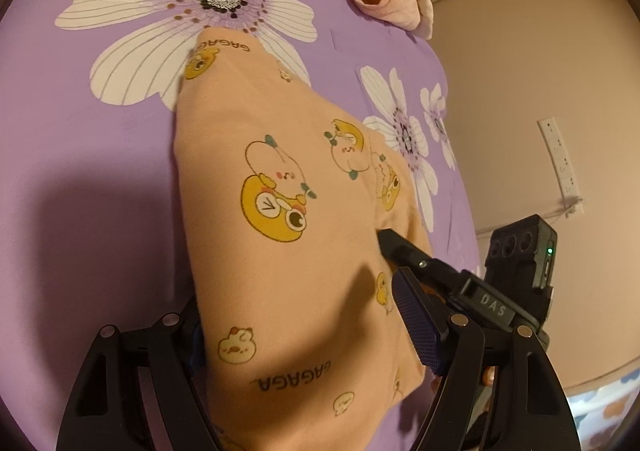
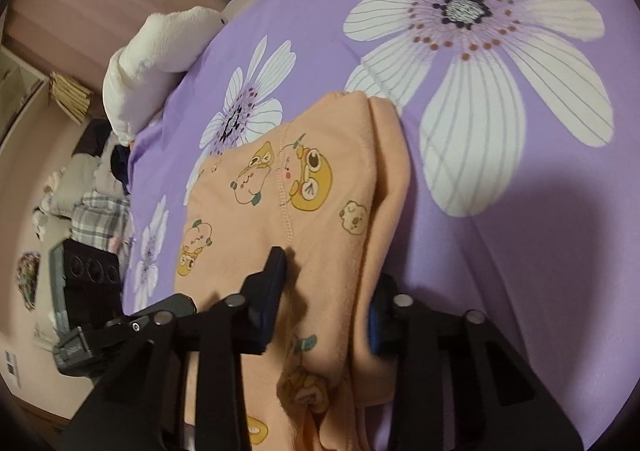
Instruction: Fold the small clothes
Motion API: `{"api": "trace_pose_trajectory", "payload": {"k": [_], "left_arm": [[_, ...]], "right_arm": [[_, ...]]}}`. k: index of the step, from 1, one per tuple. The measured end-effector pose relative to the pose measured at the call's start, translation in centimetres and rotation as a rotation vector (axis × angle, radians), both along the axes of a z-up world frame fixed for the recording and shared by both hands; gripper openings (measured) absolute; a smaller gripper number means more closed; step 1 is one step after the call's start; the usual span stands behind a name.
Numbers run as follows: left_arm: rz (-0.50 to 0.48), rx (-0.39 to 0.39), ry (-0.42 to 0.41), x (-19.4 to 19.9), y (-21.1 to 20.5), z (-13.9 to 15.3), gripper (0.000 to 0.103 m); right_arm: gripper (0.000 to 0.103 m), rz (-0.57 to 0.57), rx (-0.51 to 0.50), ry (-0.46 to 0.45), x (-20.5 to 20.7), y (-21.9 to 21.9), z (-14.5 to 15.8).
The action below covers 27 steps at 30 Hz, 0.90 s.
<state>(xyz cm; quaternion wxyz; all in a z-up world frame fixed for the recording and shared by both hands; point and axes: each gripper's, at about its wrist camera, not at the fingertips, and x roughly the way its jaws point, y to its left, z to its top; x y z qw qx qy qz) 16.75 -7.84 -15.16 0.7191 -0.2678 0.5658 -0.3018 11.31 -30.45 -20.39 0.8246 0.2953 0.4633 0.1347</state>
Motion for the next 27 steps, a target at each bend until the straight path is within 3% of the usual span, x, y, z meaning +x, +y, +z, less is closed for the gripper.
{"api": "trace_pose_trajectory", "payload": {"k": [2,6,9,19,27], "left_arm": [[0.004,0.008,-0.007,-0.1,0.0,0.1,0.075],[0.02,0.052,-0.01,-0.3,0.5,0.1,0.045],[0.024,0.064,-0.024,-0.6,0.8,0.4,0.033],[0.0,0.111,-0.15,-3.0,1.3,3.9,0.029],[0.045,0.113,-0.187,-5.0,4.7,5.7,0.029]], "right_arm": [[0.026,0.008,-0.039,-0.009,0.1,0.5,0.3],[0.018,0.017,-0.107,-0.042,0.0,1.2,1.3],[0.017,0.03,-0.173,-0.079,-0.4,2.1,2.3],[0.015,0.1,-0.314,-0.215,-2.4,5.8,6.5],[0.015,0.154,-0.303,-0.277,-4.2,8.8,8.6]]}}
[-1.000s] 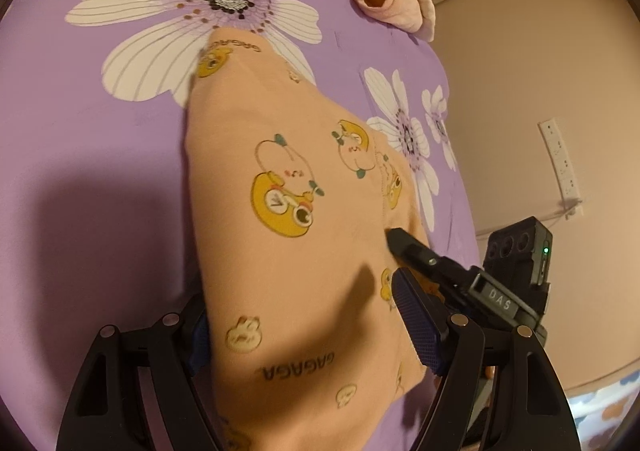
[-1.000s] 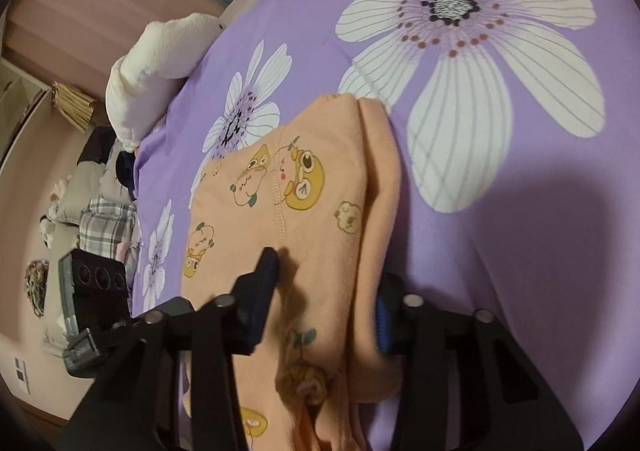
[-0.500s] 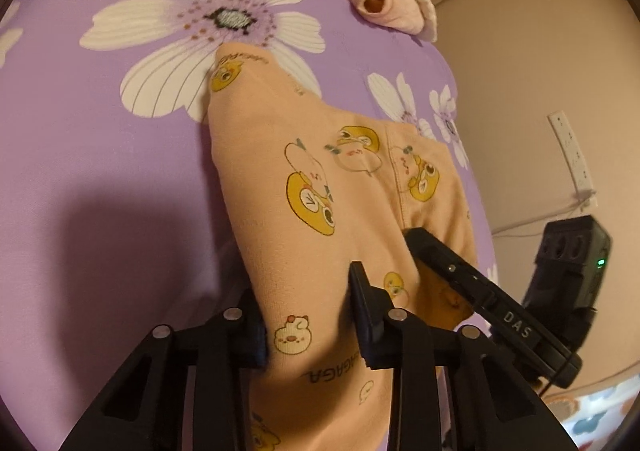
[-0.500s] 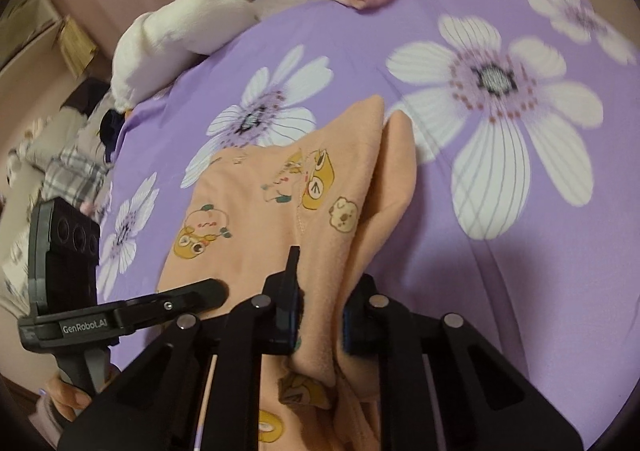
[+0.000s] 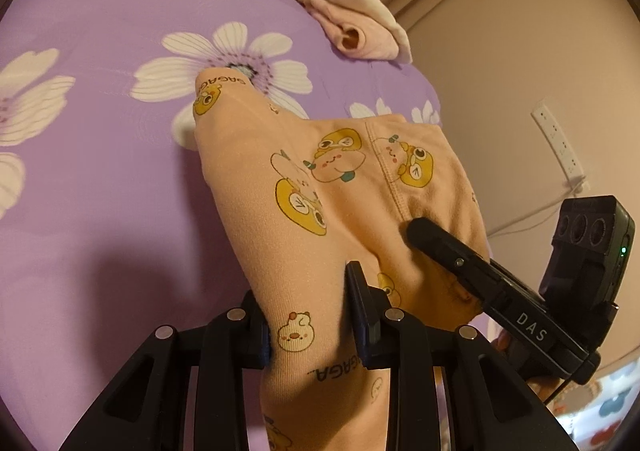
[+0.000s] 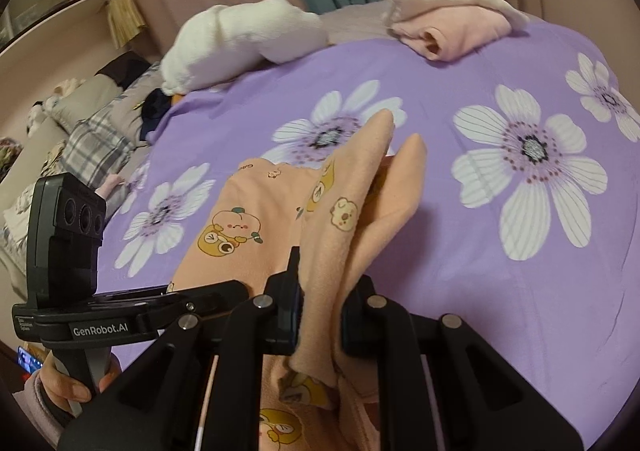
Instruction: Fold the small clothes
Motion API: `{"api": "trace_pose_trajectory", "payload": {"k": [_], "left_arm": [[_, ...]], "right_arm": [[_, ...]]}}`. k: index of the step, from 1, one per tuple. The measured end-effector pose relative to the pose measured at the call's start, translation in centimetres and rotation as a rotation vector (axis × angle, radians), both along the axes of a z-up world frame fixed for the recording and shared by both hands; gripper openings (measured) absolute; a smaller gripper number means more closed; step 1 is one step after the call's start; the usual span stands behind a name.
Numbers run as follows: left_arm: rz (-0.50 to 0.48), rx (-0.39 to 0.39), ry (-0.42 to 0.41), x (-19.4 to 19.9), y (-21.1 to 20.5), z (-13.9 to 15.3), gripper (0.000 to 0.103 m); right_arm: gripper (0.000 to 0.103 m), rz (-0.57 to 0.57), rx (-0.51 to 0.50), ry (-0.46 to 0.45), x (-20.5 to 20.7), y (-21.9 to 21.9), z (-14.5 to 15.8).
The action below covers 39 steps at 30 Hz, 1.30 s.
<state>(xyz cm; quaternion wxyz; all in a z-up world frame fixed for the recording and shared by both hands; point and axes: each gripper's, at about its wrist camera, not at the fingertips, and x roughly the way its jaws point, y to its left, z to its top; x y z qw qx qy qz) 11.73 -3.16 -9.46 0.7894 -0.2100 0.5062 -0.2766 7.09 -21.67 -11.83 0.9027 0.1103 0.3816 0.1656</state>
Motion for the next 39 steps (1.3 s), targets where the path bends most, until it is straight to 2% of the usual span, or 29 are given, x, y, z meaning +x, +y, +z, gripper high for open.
{"api": "trace_pose_trajectory", "payload": {"k": [15,30,39], "left_arm": [[0.097,0.028,-0.064,-1.2,5.4,2.2,0.029],[0.171,0.064,-0.034,0.5,9.7,0.4,0.029],[0.176,0.079,-0.008,1.7,9.8,-0.8,0.029]], "right_arm": [[0.015,0.114,-0.042,-0.061,-0.1,6.5,2.3],[0.015,0.191,-0.082,-0.058,2.8,11.9,1.4],[0.015,0.197,-0.108,-0.044,4.3,13.2,0.3]]}}
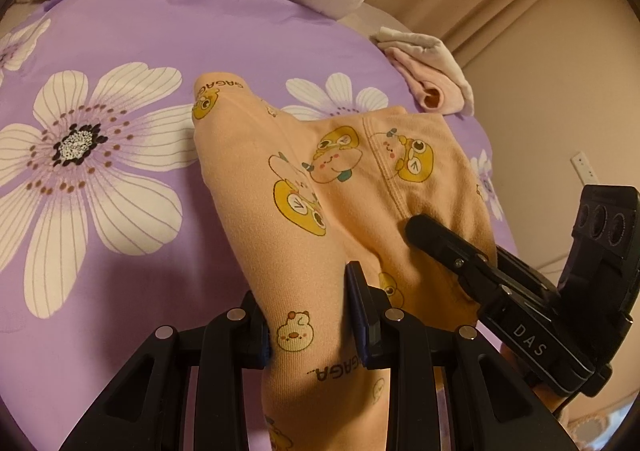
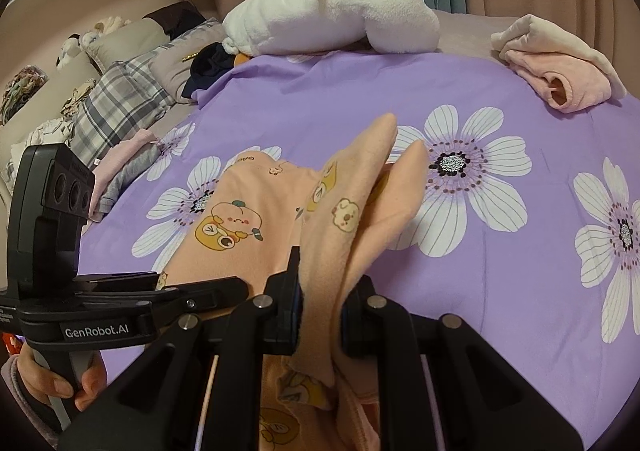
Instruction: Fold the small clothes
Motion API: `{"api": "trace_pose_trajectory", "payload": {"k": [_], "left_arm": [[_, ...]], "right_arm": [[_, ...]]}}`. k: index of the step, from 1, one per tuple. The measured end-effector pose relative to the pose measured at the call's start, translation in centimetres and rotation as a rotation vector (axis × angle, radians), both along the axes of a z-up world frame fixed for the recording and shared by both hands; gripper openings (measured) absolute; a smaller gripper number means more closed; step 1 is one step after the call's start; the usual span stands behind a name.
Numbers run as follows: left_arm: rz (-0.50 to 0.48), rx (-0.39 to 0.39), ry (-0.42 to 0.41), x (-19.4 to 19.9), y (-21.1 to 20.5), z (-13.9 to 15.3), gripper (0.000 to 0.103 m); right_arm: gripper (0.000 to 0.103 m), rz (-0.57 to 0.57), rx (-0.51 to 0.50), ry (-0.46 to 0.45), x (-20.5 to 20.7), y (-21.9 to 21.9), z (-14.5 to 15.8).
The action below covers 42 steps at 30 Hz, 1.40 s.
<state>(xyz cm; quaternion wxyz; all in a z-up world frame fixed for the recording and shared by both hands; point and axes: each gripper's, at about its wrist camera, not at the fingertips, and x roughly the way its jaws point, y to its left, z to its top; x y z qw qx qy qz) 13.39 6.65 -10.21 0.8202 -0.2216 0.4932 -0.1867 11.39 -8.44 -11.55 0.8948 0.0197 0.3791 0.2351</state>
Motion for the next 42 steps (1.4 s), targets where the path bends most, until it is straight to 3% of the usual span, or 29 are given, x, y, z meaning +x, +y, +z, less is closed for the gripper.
{"api": "trace_pose_trajectory", "payload": {"k": [25,42], "left_arm": [[0.0,0.078,0.075,1.7,-0.6,-3.2,0.029],[0.017,0.165,0.076,0.8,-0.1,-2.8,0.035]], "right_arm": [[0.017,-0.023,-0.054,0.071,2.3,0.2,-3.6],[0.031,-0.078,-0.083,0.099,2.8,-1.4,-4.8]]}}
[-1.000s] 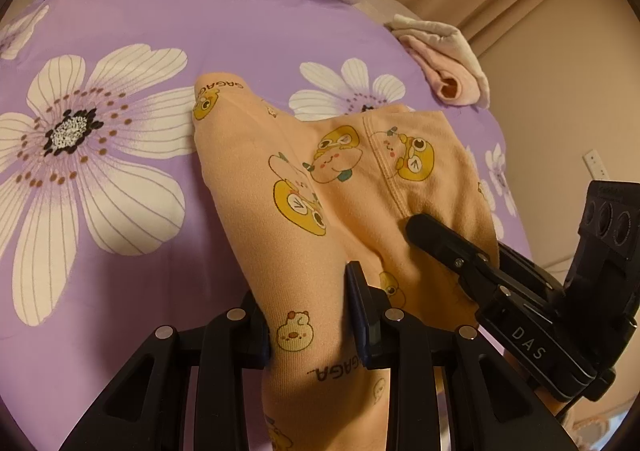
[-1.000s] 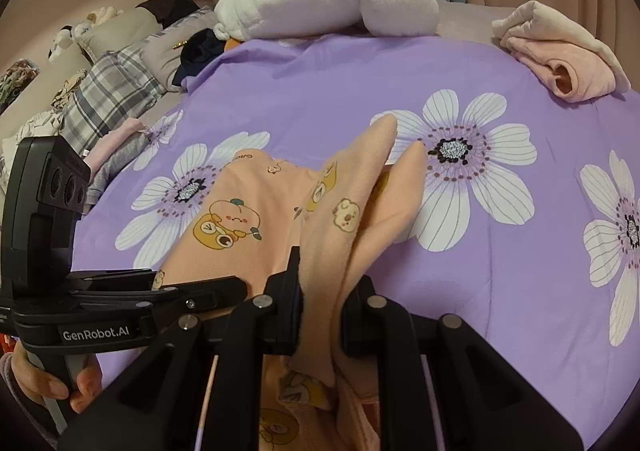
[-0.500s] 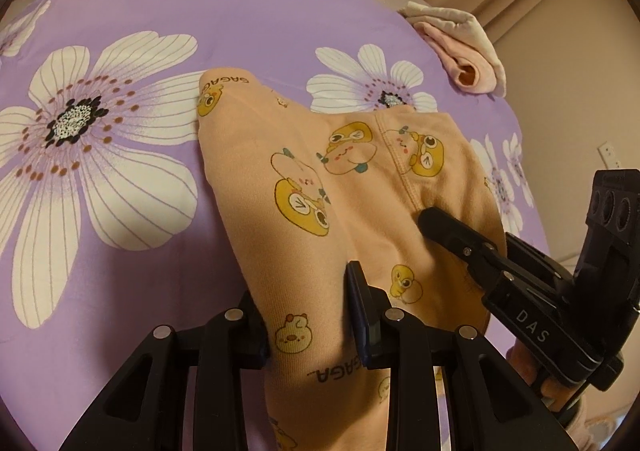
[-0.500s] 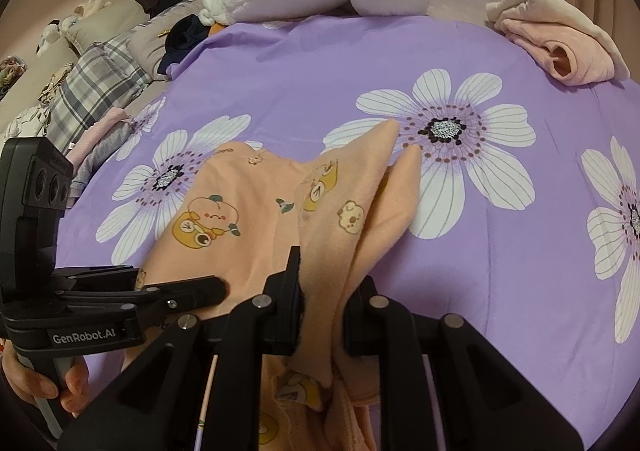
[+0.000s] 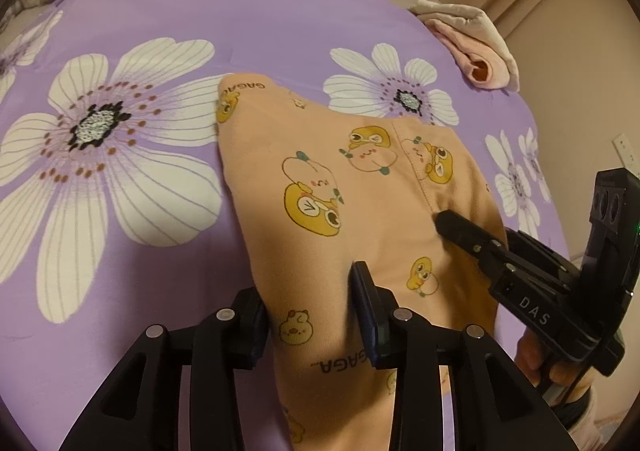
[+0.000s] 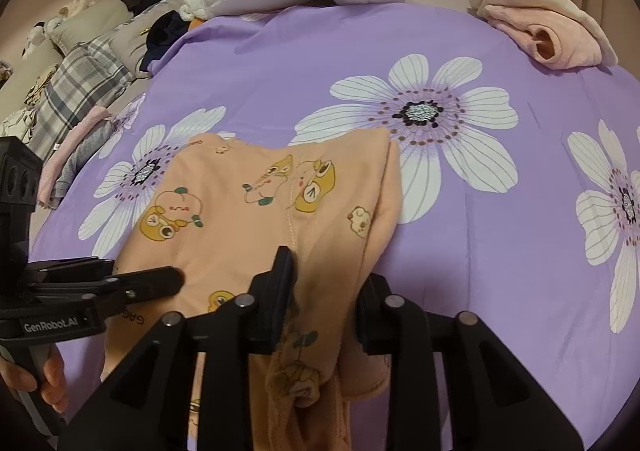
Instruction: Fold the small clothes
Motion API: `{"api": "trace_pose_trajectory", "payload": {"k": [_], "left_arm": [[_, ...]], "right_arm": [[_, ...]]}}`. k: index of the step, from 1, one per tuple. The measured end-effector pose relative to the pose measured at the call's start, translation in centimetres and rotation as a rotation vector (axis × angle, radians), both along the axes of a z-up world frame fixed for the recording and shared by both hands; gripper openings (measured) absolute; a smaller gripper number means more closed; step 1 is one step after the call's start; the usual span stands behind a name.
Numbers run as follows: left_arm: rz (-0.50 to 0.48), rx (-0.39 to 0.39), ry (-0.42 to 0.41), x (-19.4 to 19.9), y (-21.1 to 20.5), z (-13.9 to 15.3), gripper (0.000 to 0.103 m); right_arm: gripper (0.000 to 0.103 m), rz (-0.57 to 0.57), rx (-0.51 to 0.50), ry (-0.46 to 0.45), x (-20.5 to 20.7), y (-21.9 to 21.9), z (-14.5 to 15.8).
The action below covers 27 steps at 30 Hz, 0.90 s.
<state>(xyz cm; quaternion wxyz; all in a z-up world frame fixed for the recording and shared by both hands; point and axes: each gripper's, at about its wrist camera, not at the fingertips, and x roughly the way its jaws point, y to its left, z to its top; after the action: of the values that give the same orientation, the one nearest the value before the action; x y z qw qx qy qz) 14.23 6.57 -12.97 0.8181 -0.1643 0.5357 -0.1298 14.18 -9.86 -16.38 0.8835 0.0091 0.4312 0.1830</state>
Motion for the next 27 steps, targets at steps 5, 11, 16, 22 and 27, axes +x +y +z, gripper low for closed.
{"api": "trace_pose_trajectory", "payload": {"k": [5,11,16,22,27], "left_arm": [[0.015,0.039,-0.01,-0.6,0.6,0.4,0.037],[0.034,0.11,-0.042,-1.5,0.8,1.3,0.037],[0.045,0.165,-0.082,-2.2,0.7,2.6,0.037],[0.007,0.172,-0.16,-3.6,-0.6,4.4,0.037],[-0.061,0.208,-0.207,-4.6,-2.8,4.7,0.037]], "right_arm": [[0.037,-0.05,-0.021,-0.007,0.0,-1.1,-0.1],[0.039,-0.118,-0.016,-0.018,-0.1,-3.6,0.3],[0.039,-0.152,-0.041,-0.055,-0.7,-4.6,1.1],[0.036,-0.1,-0.059,-0.118,-2.7,-3.7,2.2],[0.027,-0.032,-0.085,-0.146,-4.4,-2.1,2.3]]}}
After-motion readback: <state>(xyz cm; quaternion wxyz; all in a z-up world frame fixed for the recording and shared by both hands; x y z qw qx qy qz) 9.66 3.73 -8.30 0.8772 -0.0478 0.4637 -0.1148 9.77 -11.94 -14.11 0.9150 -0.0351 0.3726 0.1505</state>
